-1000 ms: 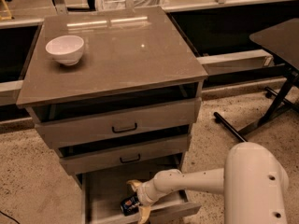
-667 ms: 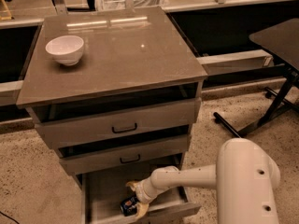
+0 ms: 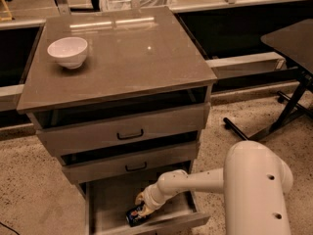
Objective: Pick pepsi can from bottom drawer and place on counter
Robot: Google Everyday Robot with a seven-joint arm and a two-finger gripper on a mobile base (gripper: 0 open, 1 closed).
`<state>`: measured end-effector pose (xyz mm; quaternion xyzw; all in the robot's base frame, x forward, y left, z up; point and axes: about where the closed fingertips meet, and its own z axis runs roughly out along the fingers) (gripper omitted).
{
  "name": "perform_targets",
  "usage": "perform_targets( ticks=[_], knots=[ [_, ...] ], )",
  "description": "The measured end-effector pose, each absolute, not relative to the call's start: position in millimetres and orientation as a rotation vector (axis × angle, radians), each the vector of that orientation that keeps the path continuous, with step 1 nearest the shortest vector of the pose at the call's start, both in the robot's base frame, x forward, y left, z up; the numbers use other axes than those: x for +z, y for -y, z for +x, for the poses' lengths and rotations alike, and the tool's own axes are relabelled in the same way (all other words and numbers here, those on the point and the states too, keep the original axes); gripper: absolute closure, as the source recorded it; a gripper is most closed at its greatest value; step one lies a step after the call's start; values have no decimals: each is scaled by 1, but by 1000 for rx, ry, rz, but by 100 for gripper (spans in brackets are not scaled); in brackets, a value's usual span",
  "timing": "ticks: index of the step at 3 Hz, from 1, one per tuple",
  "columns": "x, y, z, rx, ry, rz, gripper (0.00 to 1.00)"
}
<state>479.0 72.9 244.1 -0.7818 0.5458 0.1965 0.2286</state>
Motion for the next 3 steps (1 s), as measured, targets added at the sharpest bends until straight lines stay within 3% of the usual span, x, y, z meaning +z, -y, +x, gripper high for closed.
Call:
perform_targets(
  ticks=[2,3],
  knots=[
    [213,-80,494,567,-1507,-2172,52],
    [202,-83,498,567,-1502,-2188,55]
  ],
)
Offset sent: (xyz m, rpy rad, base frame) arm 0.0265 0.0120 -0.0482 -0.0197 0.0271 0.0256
